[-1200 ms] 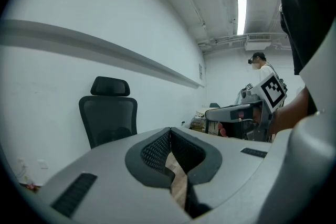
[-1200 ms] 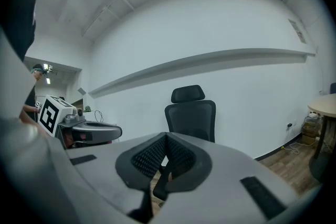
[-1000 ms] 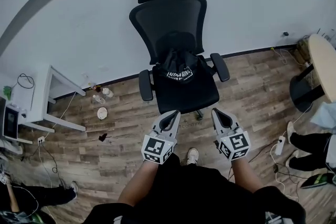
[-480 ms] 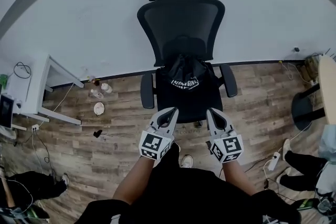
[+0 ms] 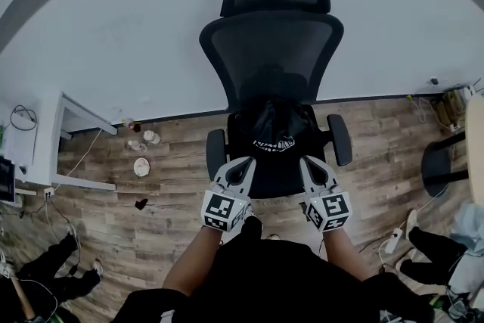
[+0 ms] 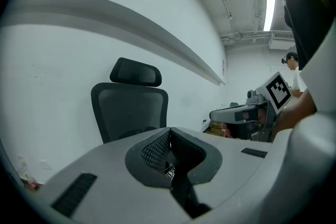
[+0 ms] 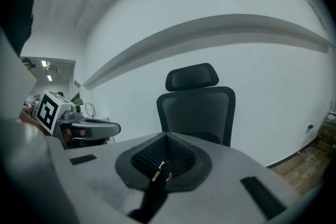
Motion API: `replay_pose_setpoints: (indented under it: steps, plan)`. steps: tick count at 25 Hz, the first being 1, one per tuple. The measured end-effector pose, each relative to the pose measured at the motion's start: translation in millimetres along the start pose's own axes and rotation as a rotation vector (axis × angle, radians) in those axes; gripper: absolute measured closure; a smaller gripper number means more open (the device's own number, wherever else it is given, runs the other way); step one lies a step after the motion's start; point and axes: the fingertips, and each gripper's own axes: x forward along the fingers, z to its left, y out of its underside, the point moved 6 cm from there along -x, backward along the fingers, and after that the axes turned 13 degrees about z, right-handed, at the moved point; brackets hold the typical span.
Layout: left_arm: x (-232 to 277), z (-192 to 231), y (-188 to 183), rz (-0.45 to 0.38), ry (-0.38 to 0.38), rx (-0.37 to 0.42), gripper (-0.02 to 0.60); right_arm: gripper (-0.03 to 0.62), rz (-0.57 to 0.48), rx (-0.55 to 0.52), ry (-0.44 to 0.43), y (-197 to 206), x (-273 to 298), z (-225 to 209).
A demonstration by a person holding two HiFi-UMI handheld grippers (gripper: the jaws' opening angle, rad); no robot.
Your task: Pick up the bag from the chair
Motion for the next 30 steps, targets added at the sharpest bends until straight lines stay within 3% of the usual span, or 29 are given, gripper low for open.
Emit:
replay_pose_setpoints:
  steps: [6, 13, 24, 28, 29, 30]
  plan:
    - [32, 41, -4, 0.030, 0.038, 0.016, 0.560, 0.579, 0.079, 0.011, 0.017, 0, 47, -9]
    - [63, 49, -3, 0.073, 0.030, 0.026, 0.559, 0.579, 0.155, 0.006, 0.012, 14, 68, -34]
    - [126, 59, 11, 0.205, -0.093, -0.029, 0.560, 0.579, 0.277, 0.002, -0.127, 37, 120, -98]
    - [144, 70, 23, 0.249, -0.116, -0.027, 0.559, 0.579, 0.311, -0.049, -0.161, 46, 144, -110]
    - [150, 72, 27, 0.264, -0.124, -0.024, 0.558, 0.573, 0.321, -0.061, -0.176, 49, 151, -113]
    - [155, 74, 31, 0.276, -0.134, -0.021, 0.558, 0.493, 0.334, -0.067, -0.193, 53, 157, -116]
